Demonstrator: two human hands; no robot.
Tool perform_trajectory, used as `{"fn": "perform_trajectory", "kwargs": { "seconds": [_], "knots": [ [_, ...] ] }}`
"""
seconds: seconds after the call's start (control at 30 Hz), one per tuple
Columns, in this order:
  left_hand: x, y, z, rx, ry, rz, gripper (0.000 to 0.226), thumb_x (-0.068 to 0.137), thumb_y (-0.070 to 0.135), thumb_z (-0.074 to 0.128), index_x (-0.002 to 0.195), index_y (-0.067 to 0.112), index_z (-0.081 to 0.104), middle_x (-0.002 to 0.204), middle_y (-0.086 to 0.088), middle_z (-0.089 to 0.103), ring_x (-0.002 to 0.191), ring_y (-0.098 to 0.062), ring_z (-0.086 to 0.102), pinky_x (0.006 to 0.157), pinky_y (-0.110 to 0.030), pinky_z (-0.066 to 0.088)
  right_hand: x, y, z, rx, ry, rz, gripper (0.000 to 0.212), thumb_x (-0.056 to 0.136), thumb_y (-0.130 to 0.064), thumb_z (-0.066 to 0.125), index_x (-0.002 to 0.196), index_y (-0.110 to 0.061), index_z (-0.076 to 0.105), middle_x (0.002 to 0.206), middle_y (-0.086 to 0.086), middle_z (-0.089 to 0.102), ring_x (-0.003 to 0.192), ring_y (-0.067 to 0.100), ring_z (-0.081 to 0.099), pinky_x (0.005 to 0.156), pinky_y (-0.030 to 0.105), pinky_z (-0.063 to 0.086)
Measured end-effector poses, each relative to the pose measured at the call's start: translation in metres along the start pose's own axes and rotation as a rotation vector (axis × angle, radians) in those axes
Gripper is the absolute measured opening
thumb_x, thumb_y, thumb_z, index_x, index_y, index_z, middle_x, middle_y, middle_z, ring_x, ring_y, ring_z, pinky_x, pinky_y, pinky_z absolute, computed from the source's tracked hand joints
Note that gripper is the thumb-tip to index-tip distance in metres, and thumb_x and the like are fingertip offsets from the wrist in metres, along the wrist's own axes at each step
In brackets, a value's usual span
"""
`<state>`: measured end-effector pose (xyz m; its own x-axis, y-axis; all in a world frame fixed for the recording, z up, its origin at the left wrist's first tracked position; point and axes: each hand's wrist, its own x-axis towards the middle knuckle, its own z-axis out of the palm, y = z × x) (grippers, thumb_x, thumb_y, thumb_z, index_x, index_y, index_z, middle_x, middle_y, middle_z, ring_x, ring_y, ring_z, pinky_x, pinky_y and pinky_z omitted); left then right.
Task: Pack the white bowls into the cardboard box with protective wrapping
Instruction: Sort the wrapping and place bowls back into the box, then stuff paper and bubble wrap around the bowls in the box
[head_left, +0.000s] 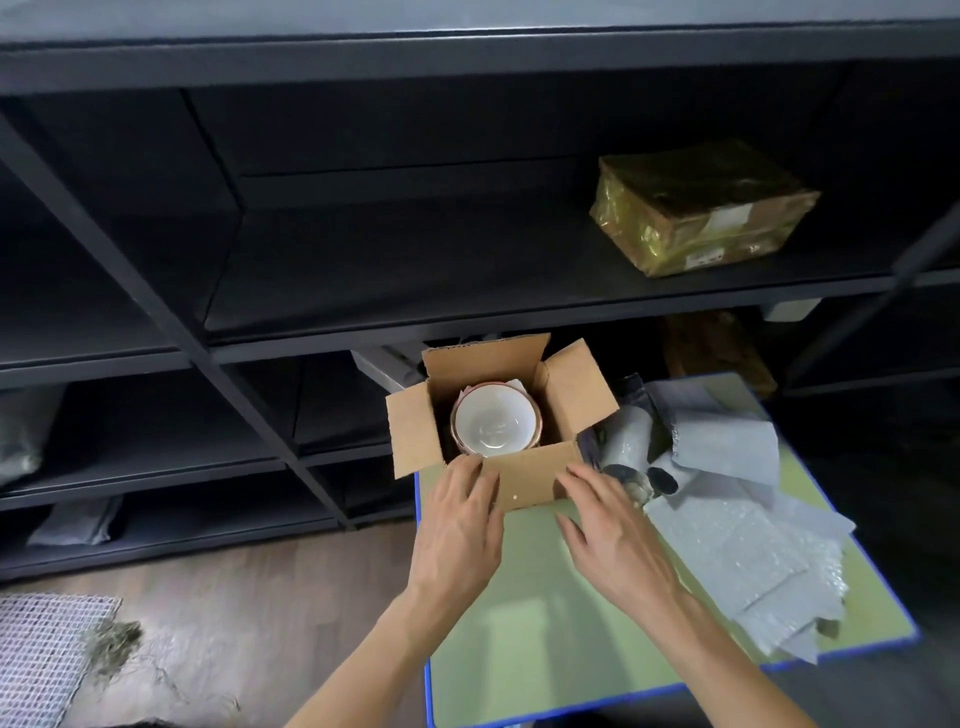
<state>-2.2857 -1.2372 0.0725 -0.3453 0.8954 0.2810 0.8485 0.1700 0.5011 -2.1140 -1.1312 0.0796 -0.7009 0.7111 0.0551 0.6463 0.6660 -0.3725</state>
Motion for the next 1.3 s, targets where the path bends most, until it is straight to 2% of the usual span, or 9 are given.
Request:
{"fn": "perform_trajectory", "kwargs": {
  "seconds": [0.07,0.23,0.37,0.5,0.67,0.73,0.93,1.07,1.3],
  "knots": [
    [-0.005,0.005,0.001,-0.022,-0.008,0.002,0.017,0.092,0.017,0.053,0.107,0.012,0.059,0.119,0.003,0.052,0.110,-0.018,0.049,0.092,-0.030,0.042,-0.007,0.005,-0.001,0.023,0.006,0.019,0.049,0.096,-0.023,0.061,0.142,-0.011,0.050,0.148,-0.001,0.045,0.138,0.014,0.038,0.112,0.026,0.033],
    [-0.013,0.016,0.012,-0.032,-0.069,0.031,0.033,0.094,0.023,0.050,0.123,0.012,0.060,0.121,0.001,0.056,0.109,-0.018,0.052,0.094,-0.032,0.045,-0.022,0.022,-0.003,0.059,0.000,0.067,0.048,0.094,-0.021,0.062,0.140,-0.014,0.051,0.147,-0.003,0.045,0.138,0.013,0.039,0.109,0.028,0.041],
    [-0.012,0.034,0.024,-0.041,-0.081,0.107,0.031,0.095,0.022,0.052,0.122,0.011,0.061,0.116,0.000,0.059,0.104,-0.021,0.055,0.089,-0.034,0.048,-0.029,0.040,-0.007,0.075,0.026,0.102,0.047,0.089,-0.015,0.069,0.134,-0.013,0.057,0.140,0.000,0.053,0.131,0.016,0.047,0.103,0.028,0.043],
    [-0.003,0.059,0.045,-0.066,-0.138,0.153,0.032,0.095,0.020,0.056,0.126,0.017,0.059,0.115,0.005,0.057,0.103,-0.017,0.053,0.089,-0.027,0.043,-0.035,0.070,-0.013,0.087,-0.014,0.138,0.052,0.094,-0.022,0.064,0.143,-0.016,0.049,0.146,-0.002,0.049,0.136,0.017,0.044,0.108,0.031,0.042],
    [0.015,0.093,0.081,-0.083,-0.238,0.153,0.031,0.096,0.025,0.051,0.126,0.019,0.059,0.117,0.005,0.057,0.103,-0.017,0.052,0.090,-0.029,0.046,-0.046,0.118,-0.031,0.077,-0.068,0.182,0.050,0.095,-0.023,0.062,0.144,-0.019,0.048,0.139,-0.005,0.053,0.128,0.018,0.048,0.101,0.029,0.044],
    [0.023,0.106,0.097,-0.083,-0.259,0.151,0.031,0.096,0.025,0.051,0.126,0.019,0.059,0.115,0.004,0.058,0.104,-0.017,0.053,0.090,-0.029,0.047,-0.049,0.141,-0.039,0.065,-0.102,0.232,0.049,0.098,-0.026,0.058,0.145,-0.019,0.046,0.141,-0.006,0.051,0.130,0.018,0.046,0.103,0.028,0.041],
    [0.040,0.130,0.142,-0.027,-0.412,0.072,0.040,0.097,0.034,0.043,0.132,0.019,0.056,0.123,0.002,0.057,0.113,-0.020,0.052,0.096,-0.034,0.046,-0.056,0.205,-0.048,0.010,-0.218,0.409,0.051,0.101,-0.035,0.048,0.149,-0.021,0.039,0.145,-0.006,0.046,0.130,0.019,0.043,0.103,0.029,0.040],
    [0.044,0.144,0.167,0.024,-0.543,-0.024,0.043,0.099,0.033,0.043,0.140,0.021,0.048,0.131,0.000,0.051,0.118,-0.022,0.049,0.095,-0.033,0.044,-0.056,0.239,-0.049,-0.025,-0.323,0.523,0.052,0.099,-0.035,0.052,0.146,-0.017,0.039,0.141,0.004,0.049,0.128,0.025,0.045,0.100,0.034,0.043],
    [0.055,0.164,0.201,0.066,-0.706,-0.174,0.051,0.099,0.030,0.048,0.147,0.019,0.036,0.139,-0.014,0.041,0.122,-0.030,0.048,0.103,-0.035,0.039,-0.046,0.263,-0.044,-0.041,-0.416,0.563,0.059,0.094,-0.040,0.060,0.142,-0.013,0.038,0.136,0.009,0.046,0.126,0.028,0.043,0.094,0.036,0.046]
  ]
}}
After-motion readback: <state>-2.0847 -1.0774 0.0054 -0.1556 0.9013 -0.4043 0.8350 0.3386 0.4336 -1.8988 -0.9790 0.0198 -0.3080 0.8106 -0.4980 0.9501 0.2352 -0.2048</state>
